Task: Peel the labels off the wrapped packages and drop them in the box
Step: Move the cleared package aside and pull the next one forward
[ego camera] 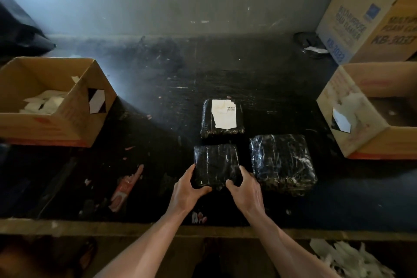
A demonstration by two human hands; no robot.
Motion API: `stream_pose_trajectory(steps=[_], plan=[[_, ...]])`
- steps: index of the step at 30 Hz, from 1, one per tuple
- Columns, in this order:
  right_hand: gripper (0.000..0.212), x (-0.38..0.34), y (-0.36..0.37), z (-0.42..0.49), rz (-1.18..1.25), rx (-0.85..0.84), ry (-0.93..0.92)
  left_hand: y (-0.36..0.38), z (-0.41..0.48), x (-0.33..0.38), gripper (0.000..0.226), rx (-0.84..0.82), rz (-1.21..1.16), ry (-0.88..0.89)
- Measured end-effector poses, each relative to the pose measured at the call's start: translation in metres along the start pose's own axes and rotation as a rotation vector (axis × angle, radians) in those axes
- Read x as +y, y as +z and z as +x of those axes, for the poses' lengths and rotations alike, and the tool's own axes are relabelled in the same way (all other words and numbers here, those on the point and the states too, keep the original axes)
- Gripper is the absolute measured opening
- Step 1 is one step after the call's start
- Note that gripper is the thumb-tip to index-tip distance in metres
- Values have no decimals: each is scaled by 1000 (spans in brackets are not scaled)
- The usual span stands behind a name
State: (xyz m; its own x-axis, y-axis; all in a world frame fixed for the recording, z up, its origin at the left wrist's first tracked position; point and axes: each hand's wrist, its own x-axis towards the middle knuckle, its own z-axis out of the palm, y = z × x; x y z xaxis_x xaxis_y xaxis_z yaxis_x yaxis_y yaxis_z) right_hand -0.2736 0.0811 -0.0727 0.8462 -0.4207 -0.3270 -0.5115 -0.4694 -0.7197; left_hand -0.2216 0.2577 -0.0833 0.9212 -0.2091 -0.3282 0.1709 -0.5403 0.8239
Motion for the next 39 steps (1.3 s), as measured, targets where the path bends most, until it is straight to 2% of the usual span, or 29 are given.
stream_pose_trajectory(steps=[6, 12, 14, 18, 31, 36, 39], plan=[[74, 12, 11, -7, -18, -23, 9, 9, -9, -5, 85, -5, -23, -14], [75, 10, 13, -3, -35, 38, -66, 5, 4, -2, 84, -40, 17, -10], [74, 6, 12, -1, -31, 40, -107, 1, 8, 1, 89, 3, 40, -21], [72, -7, 8, 13, -19, 45, -151, -9, 23, 10, 83, 56, -2, -10], [64, -82, -45, 143, -42, 161, -158, -49, 138, 69, 79, 98, 11, 59], [64, -96, -51, 187, -74, 153, -134, -46, 181, 78, 83, 37, 101, 32], [59, -100, -47, 207, -145, 130, -123, -34, 196, 76, 83, -47, 213, 77]])
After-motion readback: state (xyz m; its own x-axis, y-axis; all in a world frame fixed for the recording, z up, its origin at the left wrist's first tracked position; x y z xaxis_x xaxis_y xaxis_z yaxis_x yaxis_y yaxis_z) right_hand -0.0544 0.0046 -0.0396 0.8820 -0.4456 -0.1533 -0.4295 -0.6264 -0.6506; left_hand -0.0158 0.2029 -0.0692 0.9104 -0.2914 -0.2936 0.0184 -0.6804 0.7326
